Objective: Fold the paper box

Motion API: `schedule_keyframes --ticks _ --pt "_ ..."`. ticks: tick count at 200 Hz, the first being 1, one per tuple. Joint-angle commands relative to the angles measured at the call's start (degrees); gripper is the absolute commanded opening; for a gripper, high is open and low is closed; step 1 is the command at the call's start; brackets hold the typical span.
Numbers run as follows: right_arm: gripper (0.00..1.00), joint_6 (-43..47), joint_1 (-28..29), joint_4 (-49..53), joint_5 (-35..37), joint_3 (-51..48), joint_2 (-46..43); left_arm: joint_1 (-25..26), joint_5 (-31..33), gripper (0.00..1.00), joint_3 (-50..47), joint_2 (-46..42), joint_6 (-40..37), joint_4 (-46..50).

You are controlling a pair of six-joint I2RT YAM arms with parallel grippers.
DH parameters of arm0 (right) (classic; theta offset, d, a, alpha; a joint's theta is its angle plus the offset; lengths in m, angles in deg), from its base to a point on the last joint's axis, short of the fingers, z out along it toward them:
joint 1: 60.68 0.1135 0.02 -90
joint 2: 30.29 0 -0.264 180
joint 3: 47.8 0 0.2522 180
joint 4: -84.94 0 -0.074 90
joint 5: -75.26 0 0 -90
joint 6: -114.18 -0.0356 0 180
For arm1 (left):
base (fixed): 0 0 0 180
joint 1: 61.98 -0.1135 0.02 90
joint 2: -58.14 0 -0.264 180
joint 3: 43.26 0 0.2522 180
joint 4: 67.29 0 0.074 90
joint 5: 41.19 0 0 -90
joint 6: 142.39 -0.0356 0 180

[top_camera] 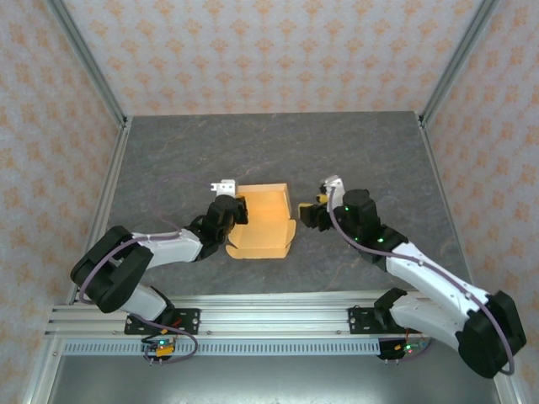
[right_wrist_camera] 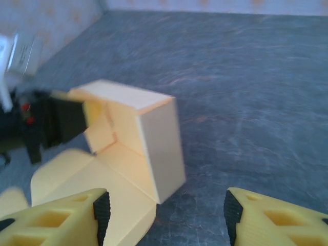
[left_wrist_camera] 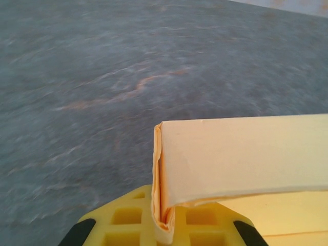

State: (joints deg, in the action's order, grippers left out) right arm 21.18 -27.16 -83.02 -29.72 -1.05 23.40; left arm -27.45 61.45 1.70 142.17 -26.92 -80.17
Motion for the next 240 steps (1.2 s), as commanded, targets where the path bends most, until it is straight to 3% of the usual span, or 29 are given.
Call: schedule_keyframes --ticks 1,42,68,90,108,147,185,240 --pt "0.58 -25.13 0.25 9.53 14.14 0.92 -5.04 0.19 11.19 0.0 3.66 -4.23 17.39 15.15" --pt "0.59 -52.6 1.81 16.1 10.57 1.74 -6.28 0.19 12.68 0.0 6.54 -6.18 39.35 33.04" --pt "0.6 -61.59 7.38 7.29 9.21 -0.29 -6.14 0.36 11.8 0.0 9.74 -6.77 45.13 40.14" --pt "0.66 -62.56 13.04 7.52 12.34 3.22 -5.02 1.07 12.89 0.0 10.59 -8.04 47.17 42.39" --pt "0.66 -62.21 15.32 10.44 12.57 7.75 -1.63 2.12 16.04 0.0 9.87 -9.34 51.5 45.34" --pt "0.64 -63.12 20.98 11.09 13.67 14.49 9.24 2.17 15.3 0.0 8.0 -11.45 56.54 45.85" --pt "0.57 -64.61 26.15 18.01 22.12 21.45 16.44 2.16 14.63 0.0 7.35 -13.26 57.23 45.73" --pt "0.4 -66.08 29.6 15.25 23.37 23.97 22.81 2.13 14.31 0.0 7.12 -13.63 59.03 46.44"
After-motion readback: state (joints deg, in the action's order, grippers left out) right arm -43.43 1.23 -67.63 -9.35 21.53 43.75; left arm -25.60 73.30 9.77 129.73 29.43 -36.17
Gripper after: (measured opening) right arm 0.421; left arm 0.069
